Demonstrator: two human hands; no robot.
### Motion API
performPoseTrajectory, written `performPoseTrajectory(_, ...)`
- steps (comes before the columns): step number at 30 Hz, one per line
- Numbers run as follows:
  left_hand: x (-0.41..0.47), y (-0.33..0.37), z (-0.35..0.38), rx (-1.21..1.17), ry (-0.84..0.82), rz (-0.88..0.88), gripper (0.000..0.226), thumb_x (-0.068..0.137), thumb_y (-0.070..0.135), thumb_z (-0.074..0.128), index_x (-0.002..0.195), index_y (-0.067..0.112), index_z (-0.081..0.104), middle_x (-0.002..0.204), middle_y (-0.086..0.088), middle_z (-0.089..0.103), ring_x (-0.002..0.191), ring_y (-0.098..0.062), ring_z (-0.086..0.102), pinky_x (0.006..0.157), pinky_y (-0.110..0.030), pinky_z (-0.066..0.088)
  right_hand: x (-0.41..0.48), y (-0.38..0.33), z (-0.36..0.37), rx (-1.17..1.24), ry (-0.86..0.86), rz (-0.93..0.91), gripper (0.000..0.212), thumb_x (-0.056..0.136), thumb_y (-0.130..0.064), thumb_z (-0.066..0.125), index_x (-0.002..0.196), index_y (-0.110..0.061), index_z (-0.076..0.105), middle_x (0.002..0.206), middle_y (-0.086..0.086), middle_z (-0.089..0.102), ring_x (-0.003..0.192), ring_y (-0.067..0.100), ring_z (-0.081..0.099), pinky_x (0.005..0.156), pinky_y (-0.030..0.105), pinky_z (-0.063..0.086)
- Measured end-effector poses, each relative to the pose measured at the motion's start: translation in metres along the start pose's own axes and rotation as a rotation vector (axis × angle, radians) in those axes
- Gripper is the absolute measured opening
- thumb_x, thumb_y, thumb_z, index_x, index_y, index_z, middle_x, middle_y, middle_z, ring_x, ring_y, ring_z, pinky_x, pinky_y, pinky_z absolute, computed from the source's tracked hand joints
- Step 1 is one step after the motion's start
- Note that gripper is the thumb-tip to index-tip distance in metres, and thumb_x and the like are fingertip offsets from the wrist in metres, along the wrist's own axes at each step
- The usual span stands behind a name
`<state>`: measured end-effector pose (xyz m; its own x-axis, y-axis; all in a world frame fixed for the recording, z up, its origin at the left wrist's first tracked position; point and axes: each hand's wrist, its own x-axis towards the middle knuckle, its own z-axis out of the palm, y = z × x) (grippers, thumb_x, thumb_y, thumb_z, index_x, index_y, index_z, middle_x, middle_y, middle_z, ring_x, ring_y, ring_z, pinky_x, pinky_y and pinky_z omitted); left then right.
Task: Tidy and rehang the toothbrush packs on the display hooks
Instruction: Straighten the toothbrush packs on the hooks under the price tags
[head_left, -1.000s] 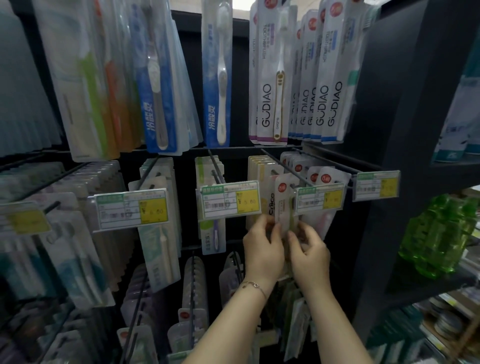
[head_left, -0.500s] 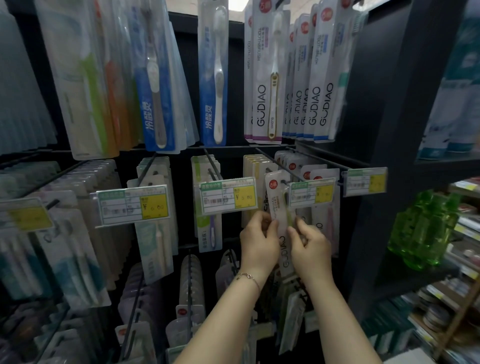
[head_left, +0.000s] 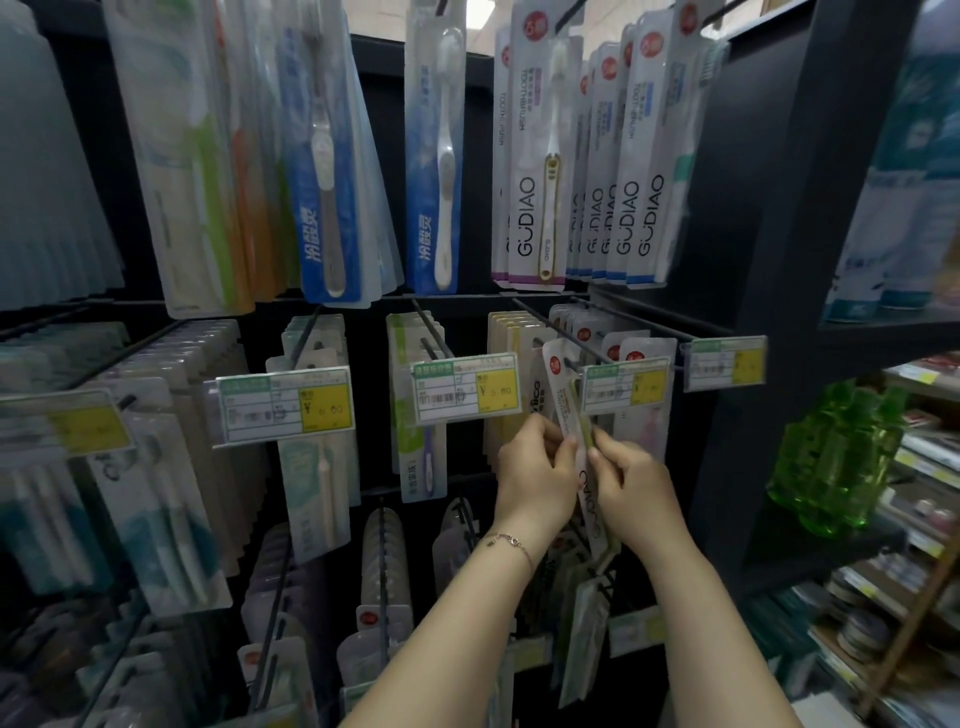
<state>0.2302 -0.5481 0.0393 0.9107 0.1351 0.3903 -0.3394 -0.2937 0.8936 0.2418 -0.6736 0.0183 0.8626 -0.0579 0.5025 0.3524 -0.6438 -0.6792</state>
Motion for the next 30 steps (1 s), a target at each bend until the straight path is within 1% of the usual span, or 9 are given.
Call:
performPoseTrajectory(3, 0.001, 0.003, 0.001, 0.020, -0.010, -0.014, 0.015, 0.098, 0.025, 0.061, 0.088, 0.014, 0.058, 0.083, -0.004, 0.067, 0.075, -0.023, 0.069, 0.074, -0.046, 0.060, 0.001, 0.000, -0.006, -0.021, 0.020, -0.022, 0.037, 0.099, -0.014, 0.052, 0.135, -0.020, 0.058, 0.105, 0.008, 0.067, 0.096, 0.023, 0.062, 0.087, 0.044, 0.053)
performPoseTrajectory(5, 0.002, 0.004, 0.000, 0.019, -0.016, -0.021, 0.016, 0.098, 0.025, 0.062, 0.087, 0.013, 0.058, 0.080, -0.003, 0.067, 0.073, -0.023, 0.070, 0.074, -0.046, 0.061, 0.002, 0.001, -0.008, -0.026, 0.038, -0.042, 0.036, 0.098, -0.013, 0.054, 0.133, -0.017, 0.060, 0.107, 0.011, 0.068, 0.099, 0.025, 0.062, 0.088, 0.046, 0.052)
performPoseTrajectory(9, 0.004, 0.005, -0.001, 0.015, -0.026, -0.043, 0.016, 0.098, 0.024, 0.062, 0.086, 0.013, 0.058, 0.081, -0.005, 0.069, 0.068, -0.020, 0.072, 0.071, -0.043, 0.062, 0.002, 0.002, -0.010, -0.053, 0.031, -0.057, 0.035, 0.099, -0.016, 0.053, 0.133, -0.020, 0.061, 0.105, 0.010, 0.066, 0.097, 0.025, 0.061, 0.086, 0.042, 0.052)
performPoseTrajectory(14, 0.004, 0.010, -0.001, -0.015, -0.044, -0.043, 0.016, 0.097, 0.022, 0.064, 0.087, 0.010, 0.059, 0.078, -0.003, 0.070, 0.058, -0.012, 0.070, 0.068, -0.039, 0.063, 0.007, 0.005, -0.013, -0.064, -0.020, -0.055, 0.037, 0.101, -0.018, 0.048, 0.135, -0.028, 0.058, 0.099, 0.002, 0.063, 0.092, 0.020, 0.060, 0.080, 0.035, 0.050)
performPoseTrajectory(18, 0.003, 0.010, 0.000, -0.033, -0.038, -0.036, 0.015, 0.097, 0.022, 0.064, 0.087, 0.011, 0.060, 0.073, -0.001, 0.070, 0.060, -0.015, 0.071, 0.069, -0.042, 0.063, 0.012, 0.002, -0.014, -0.023, -0.067, -0.045, 0.039, 0.101, -0.018, 0.047, 0.136, -0.033, 0.056, 0.112, 0.000, 0.065, 0.102, 0.019, 0.060, 0.090, 0.037, 0.050)
performPoseTrajectory(20, 0.003, 0.010, 0.001, -0.023, -0.032, -0.023, 0.014, 0.096, 0.023, 0.065, 0.087, 0.013, 0.060, 0.074, -0.001, 0.069, 0.061, -0.015, 0.071, 0.070, -0.044, 0.063, 0.013, 0.002, -0.015, -0.020, -0.064, -0.049, 0.040, 0.101, -0.018, 0.047, 0.136, -0.035, 0.056, 0.113, 0.000, 0.066, 0.103, 0.019, 0.061, 0.092, 0.039, 0.051)
performPoseTrajectory(22, 0.003, 0.010, 0.001, -0.018, -0.033, -0.018, 0.014, 0.096, 0.023, 0.065, 0.088, 0.013, 0.060, 0.075, 0.000, 0.069, 0.062, -0.014, 0.071, 0.071, -0.043, 0.063, 0.015, 0.001, -0.016, -0.027, -0.051, -0.047, 0.040, 0.101, -0.019, 0.048, 0.137, -0.033, 0.055, 0.109, 0.000, 0.066, 0.101, 0.019, 0.061, 0.090, 0.039, 0.051)
performPoseTrajectory(26, 0.004, 0.008, 0.000, -0.050, -0.034, -0.029, 0.013, 0.096, 0.022, 0.065, 0.092, 0.010, 0.061, 0.079, -0.002, 0.070, 0.061, -0.013, 0.072, 0.070, -0.042, 0.063, 0.016, 0.000, -0.016, -0.057, -0.024, -0.051, 0.040, 0.100, -0.018, 0.050, 0.139, -0.028, 0.054, 0.101, -0.001, 0.062, 0.094, 0.016, 0.058, 0.078, 0.030, 0.046)
performPoseTrajectory(30, 0.005, 0.006, 0.000, -0.112, -0.047, -0.049, 0.011, 0.096, 0.018, 0.065, 0.097, 0.008, 0.061, 0.083, -0.007, 0.071, 0.058, -0.013, 0.071, 0.065, -0.037, 0.063, 0.016, 0.000, -0.017, -0.131, -0.017, -0.051, 0.041, 0.100, -0.019, 0.050, 0.140, -0.026, 0.053, 0.104, 0.000, 0.061, 0.095, 0.017, 0.057, 0.078, 0.030, 0.044)
